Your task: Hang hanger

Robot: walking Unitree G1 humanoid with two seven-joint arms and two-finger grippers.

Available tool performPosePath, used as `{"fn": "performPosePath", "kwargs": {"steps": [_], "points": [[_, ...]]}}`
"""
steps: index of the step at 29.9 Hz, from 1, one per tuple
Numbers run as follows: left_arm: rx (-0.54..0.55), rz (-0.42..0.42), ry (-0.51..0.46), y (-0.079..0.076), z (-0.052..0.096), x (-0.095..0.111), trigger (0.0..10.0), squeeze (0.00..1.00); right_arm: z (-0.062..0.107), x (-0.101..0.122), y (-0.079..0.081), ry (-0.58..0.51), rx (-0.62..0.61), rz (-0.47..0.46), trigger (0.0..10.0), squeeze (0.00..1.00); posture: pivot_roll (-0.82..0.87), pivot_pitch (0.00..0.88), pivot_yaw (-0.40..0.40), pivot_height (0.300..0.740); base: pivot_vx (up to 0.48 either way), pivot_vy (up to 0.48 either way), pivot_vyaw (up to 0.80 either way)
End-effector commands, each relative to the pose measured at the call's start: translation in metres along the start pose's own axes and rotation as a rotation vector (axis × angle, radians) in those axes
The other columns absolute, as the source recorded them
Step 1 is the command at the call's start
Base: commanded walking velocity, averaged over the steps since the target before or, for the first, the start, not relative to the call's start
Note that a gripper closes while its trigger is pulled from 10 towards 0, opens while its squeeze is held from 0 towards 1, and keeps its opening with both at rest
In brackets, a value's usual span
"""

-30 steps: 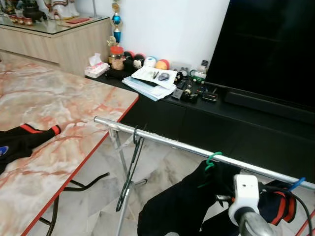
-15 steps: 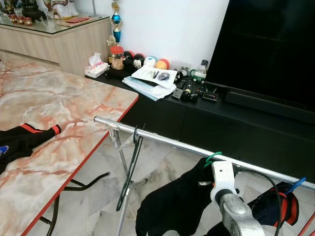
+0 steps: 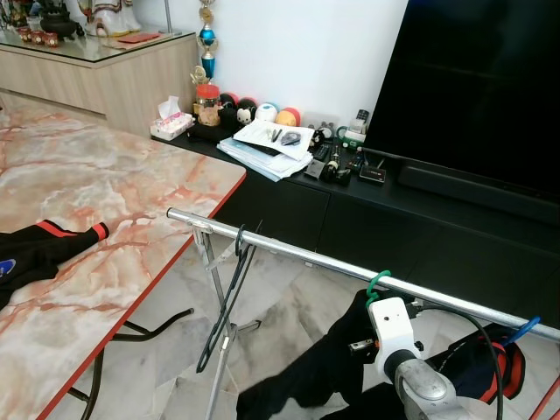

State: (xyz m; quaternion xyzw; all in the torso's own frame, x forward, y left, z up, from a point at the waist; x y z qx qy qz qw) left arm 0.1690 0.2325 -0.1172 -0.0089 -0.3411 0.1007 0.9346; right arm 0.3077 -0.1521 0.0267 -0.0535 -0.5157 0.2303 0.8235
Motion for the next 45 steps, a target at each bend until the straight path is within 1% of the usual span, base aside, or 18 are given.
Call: {"fn": "performPosePath", "kwargs": {"steps": [1, 6, 8, 9, 13, 18, 20, 22, 24, 26, 29, 34, 36, 38, 39, 42, 43, 45], "points": [[-0.005, 0.004, 0.025, 0.0, 0.001, -0.006, 10.0, 0.0, -0.001, -0.015, -0.001, 0.063, -0.008, -0.005, 10.0, 0.0, 0.13, 0.007, -0.055, 0.74, 0.0, 0.0, 0.0], [-0.006, 0.005, 0.022, -0.001, 0.001, -0.005, 10.0, 0.0, -0.012, 0.002, -0.015, 0.015, -0.063, 0.027, 10.0, 0.0, 0.14, 0.005, -0.056, 0.74, 0.0, 0.0, 0.0], [-0.004, 0.006, 0.022, 0.0, 0.001, -0.005, 10.0, 0.0, -0.02, 0.016, -0.026, -0.028, -0.104, 0.029, 10.0, 0.0, 0.14, 0.005, -0.056, 0.74, 0.0, 0.0, 0.0], [-0.004, 0.006, 0.022, 0.0, 0.001, -0.005, 10.0, 0.0, -0.022, 0.019, -0.029, -0.032, -0.118, 0.033, 10.0, 0.0, 0.14, 0.005, -0.056, 0.74, 0.0, 0.0, 0.0], [-0.003, 0.005, 0.024, 0.0, 0.001, -0.005, 10.0, 0.0, -0.031, 0.024, -0.044, -0.025, -0.176, 0.05, 10.0, 0.0, 0.15, 0.002, -0.05, 0.74, 0.0, 0.0, 0.0], [0.0, 0.006, 0.025, 0.0, 0.001, -0.006, 10.0, 0.0, -0.036, 0.028, -0.052, -0.026, -0.211, 0.068, 10.0, 0.0, 0.16, 0.001, -0.052, 0.74, 0.0, 0.0, 0.0], [0.003, 0.005, 0.027, 0.0, 0.001, -0.006, 10.0, 0.0, -0.04, 0.032, -0.061, -0.031, -0.255, 0.096, 10.0, 0.0, 0.16, 0.001, -0.052, 0.74, 0.0, 0.0, 0.0], [0.004, 0.005, 0.027, 0.0, 0.001, -0.006, 10.0, 0.0, -0.041, 0.032, -0.066, -0.025, -0.281, 0.125, 10.0, 0.0, 0.16, 0.001, -0.052, 0.74, 0.0, 0.0, 0.0], [0.004, 0.004, 0.027, 0.0, 0.001, -0.006, 10.0, 0.0, -0.041, 0.032, -0.068, -0.024, -0.292, 0.127, 10.0, 0.0, 0.17, 0.006, -0.048, 0.74, 0.0, 0.0, 0.0], [0.004, 0.004, 0.027, 0.001, 0.001, -0.006, 10.0, 0.0, -0.04, 0.031, -0.073, -0.021, -0.322, 0.115, 10.0, 0.0, 0.17, 0.005, -0.048, 0.74, 0.0, 0.0, 0.0], [0.003, 0.003, 0.028, 0.001, 0.001, -0.006, 10.0, 0.0, -0.036, 0.028, -0.087, -0.012, -0.395, 0.098, 10.0, 0.0, 0.17, 0.007, -0.045, 0.74, 0.0, 0.0, 0.0], [0.0, 0.001, 0.029, 0.0, 0.001, -0.006, 10.0, 0.0, -0.034, 0.025, -0.098, -0.009, -0.454, 0.077, 10.0, 0.0, 0.17, 0.008, -0.046, 0.74, 0.0, 0.0, 0.0], [-0.002, 0.001, 0.031, 0.0, 0.001, -0.006, 10.0, 0.0, -0.035, 0.021, -0.096, 0.004, -0.435, 0.046, 10.0, 0.0, 0.17, 0.008, -0.047, 0.74, 0.0, 0.0, 0.0], [-0.004, 0.0, 0.034, 0.0, 0.001, -0.006, 10.0, 0.0, -0.033, 0.01, -0.082, 0.022, -0.381, -0.051, 10.0, 0.0, 0.17, 0.012, -0.049, 0.74, 0.0, 0.0, 0.0], [-0.003, 0.001, 0.034, 0.0, 0.001, -0.006, 10.0, 0.0, -0.033, 0.009, -0.08, 0.024, -0.376, -0.062, 10.0, 0.0, 0.17, 0.013, -0.049, 0.74, 0.0, 0.0, 0.0], [-0.004, 0.001, 0.035, 0.001, 0.001, -0.006, 10.0, 0.0, -0.026, 0.005, -0.077, 0.01, -0.388, -0.051, 10.0, 0.0, 0.17, 0.013, -0.049, 0.74, 0.0, 0.0, 0.0], [-0.004, 0.002, 0.035, 0.001, 0.001, -0.006, 10.0, 0.0, -0.019, 0.007, -0.075, -0.026, -0.406, -0.069, 10.0, 0.0, 0.17, 0.015, -0.051, 0.74, 0.0, 0.0, 0.0], [-0.004, 0.002, 0.036, 0.001, 0.001, -0.006, 10.0, 0.0, -0.012, 0.007, -0.074, -0.05, -0.418, -0.082, 10.0, 0.0, 0.16, 0.015, -0.051, 0.74, 0.0, 0.0, 0.0]]}}
Point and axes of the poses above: a point about 5 cm out from each wrist's last joint towards the gripper, its own z axis pointing back from the gripper into the wrist, its own x axis along the axis of the wrist's last joint, y = z × x, the point moved 4 cm from there along -z, pointing out of the wrist towards the gripper, and after that the axes turned 13 degrees about z, right-handed, at the moved point
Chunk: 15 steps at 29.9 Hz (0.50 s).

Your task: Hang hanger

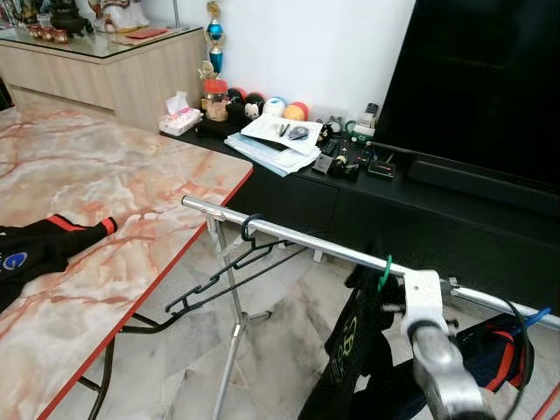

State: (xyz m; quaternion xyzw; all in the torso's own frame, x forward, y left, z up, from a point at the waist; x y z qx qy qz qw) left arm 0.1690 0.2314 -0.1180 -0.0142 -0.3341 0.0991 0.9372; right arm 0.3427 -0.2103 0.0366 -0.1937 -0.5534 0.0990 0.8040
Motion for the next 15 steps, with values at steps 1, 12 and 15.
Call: {"fn": "performPosePath", "kwargs": {"steps": [1, 12, 15], "points": [[0.005, 0.002, 0.02, 0.002, 0.001, -0.006, 10.0, 0.0, 0.007, 0.012, -0.008, -0.048, -0.032, -0.027, 10.0, 0.0, 0.16, 0.015, -0.052, 0.74, 0.0, 0.0, 0.0], [-0.01, 0.0, 0.015, 0.001, 0.001, -0.003, 10.0, 0.0, 0.081, 0.026, -0.009, -0.194, 0.024, -0.08, 10.0, 0.0, 0.13, 0.011, -0.054, 0.74, 0.0, 0.0, 0.0], [-0.011, -0.001, 0.014, 0.001, 0.001, -0.003, 10.0, 0.0, 0.092, 0.028, 0.002, -0.194, 0.124, -0.091, 10.0, 0.0, 0.13, 0.005, -0.056, 0.74, 0.0, 0.0, 0.0]]}}
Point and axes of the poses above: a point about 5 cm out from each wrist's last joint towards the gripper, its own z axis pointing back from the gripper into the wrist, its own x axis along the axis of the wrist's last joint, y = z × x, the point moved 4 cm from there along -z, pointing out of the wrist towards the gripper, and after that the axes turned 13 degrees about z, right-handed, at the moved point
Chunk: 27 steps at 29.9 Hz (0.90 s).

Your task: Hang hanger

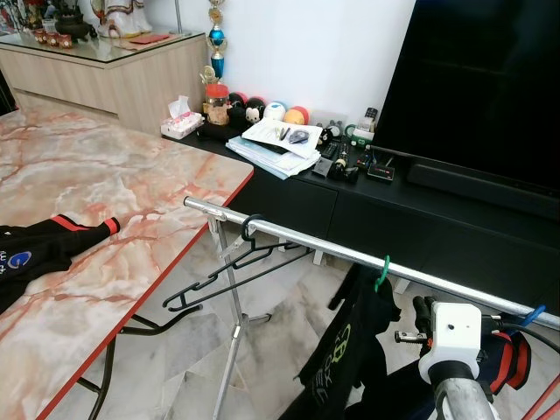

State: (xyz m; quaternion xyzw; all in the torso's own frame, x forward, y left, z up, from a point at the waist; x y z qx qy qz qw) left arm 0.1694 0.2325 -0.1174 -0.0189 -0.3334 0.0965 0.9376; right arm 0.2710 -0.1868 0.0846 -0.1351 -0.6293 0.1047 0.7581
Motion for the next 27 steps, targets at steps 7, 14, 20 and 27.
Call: {"fn": "performPosePath", "kwargs": {"steps": [7, 14, 20, 27], "points": [[0.004, -0.002, 0.015, 0.0, 0.001, -0.005, 10.0, 0.0, 0.007, 0.021, 0.037, 0.045, 0.293, -0.133, 10.0, 1.0, 0.13, 0.0, -0.052, 0.74, 0.0, 0.0, 0.0], [0.004, -0.003, 0.017, 0.0, 0.001, -0.005, 10.0, 0.0, -0.022, 0.01, 0.053, 0.189, 0.326, -0.139, 10.0, 1.0, 0.14, 0.0, -0.052, 0.74, 0.0, 0.0, 0.0], [0.008, 0.002, 0.012, 0.001, 0.001, -0.004, 10.0, 0.0, -0.046, 0.012, 0.067, 0.214, 0.348, -0.167, 10.0, 1.0, 0.15, 0.015, -0.053, 0.74, 0.0, 0.0, 0.0], [0.016, 0.01, 0.01, 0.002, 0.001, -0.005, 10.0, 0.0, -0.062, 0.015, 0.056, 0.22, 0.226, -0.132, 10.0, 1.0, 0.16, 0.025, -0.06, 0.74, 0.0, 0.0, 0.0]]}}
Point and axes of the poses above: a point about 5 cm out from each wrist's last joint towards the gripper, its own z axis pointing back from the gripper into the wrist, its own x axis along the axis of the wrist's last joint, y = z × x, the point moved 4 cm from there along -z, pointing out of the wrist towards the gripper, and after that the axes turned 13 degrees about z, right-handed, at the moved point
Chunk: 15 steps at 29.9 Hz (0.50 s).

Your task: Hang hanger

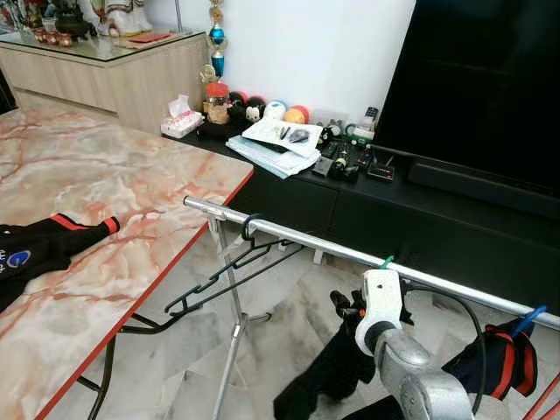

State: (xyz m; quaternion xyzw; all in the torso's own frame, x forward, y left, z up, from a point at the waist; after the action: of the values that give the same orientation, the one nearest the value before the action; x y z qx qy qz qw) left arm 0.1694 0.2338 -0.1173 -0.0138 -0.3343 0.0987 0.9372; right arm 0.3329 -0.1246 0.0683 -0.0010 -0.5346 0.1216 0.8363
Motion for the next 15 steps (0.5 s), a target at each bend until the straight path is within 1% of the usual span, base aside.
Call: {"fn": "performPosePath", "kwargs": {"steps": [1, 4, 6, 10, 12, 13, 14, 15], "points": [[0.006, 0.009, 0.013, 0.001, 0.001, -0.005, 10.0, 0.0, 0.0, -0.002, -0.012, 0.009, -0.058, -0.003, 10.0, 1.0, 0.16, 0.032, -0.057, 0.74, 0.0, 0.0, 0.0], [0.006, 0.006, 0.019, 0.001, 0.001, -0.006, 10.0, 0.0, 0.006, -0.011, -0.026, 0.027, -0.138, 0.014, 10.0, 1.0, 0.15, 0.039, -0.054, 0.74, 0.0, 0.0, 0.0], [0.004, 0.005, 0.021, 0.001, 0.001, -0.006, 10.0, 0.0, 0.011, -0.015, -0.031, 0.03, -0.168, 0.024, 10.0, 1.0, 0.15, 0.041, -0.053, 0.74, 0.0, 0.0, 0.0], [0.003, 0.004, 0.022, 0.001, 0.001, -0.006, 10.0, 0.0, 0.013, -0.016, -0.029, 0.028, -0.168, 0.024, 10.0, 1.0, 0.14, 0.042, -0.052, 0.74, 0.0, 0.0, 0.0], [0.0, 0.001, 0.024, 0.001, 0.001, -0.006, 10.0, 0.0, 0.021, -0.028, -0.021, 0.064, -0.129, 0.055, 10.0, 1.0, 0.14, 0.041, -0.05, 0.74, 0.0, 0.0, 0.0], [0.0, 0.001, 0.024, 0.001, 0.001, -0.006, 10.0, 0.0, 0.021, -0.028, -0.021, 0.064, -0.129, 0.055, 10.0, 1.0, 0.14, 0.041, -0.05, 0.74, 0.0, 0.0, 0.0], [-0.003, 0.0, 0.024, 0.001, 0.001, -0.005, 10.0, 0.0, 0.023, -0.035, -0.022, 0.092, -0.127, 0.066, 10.0, 1.0, 0.14, 0.041, -0.05, 0.74, 0.0, 0.0, 0.0], [-0.004, -0.002, 0.025, 0.001, 0.001, -0.005, 10.0, 0.0, 0.025, -0.038, -0.024, 0.1, -0.133, 0.086, 10.0, 1.0, 0.14, 0.041, -0.048, 0.74, 0.0, 0.0, 0.0]]}}
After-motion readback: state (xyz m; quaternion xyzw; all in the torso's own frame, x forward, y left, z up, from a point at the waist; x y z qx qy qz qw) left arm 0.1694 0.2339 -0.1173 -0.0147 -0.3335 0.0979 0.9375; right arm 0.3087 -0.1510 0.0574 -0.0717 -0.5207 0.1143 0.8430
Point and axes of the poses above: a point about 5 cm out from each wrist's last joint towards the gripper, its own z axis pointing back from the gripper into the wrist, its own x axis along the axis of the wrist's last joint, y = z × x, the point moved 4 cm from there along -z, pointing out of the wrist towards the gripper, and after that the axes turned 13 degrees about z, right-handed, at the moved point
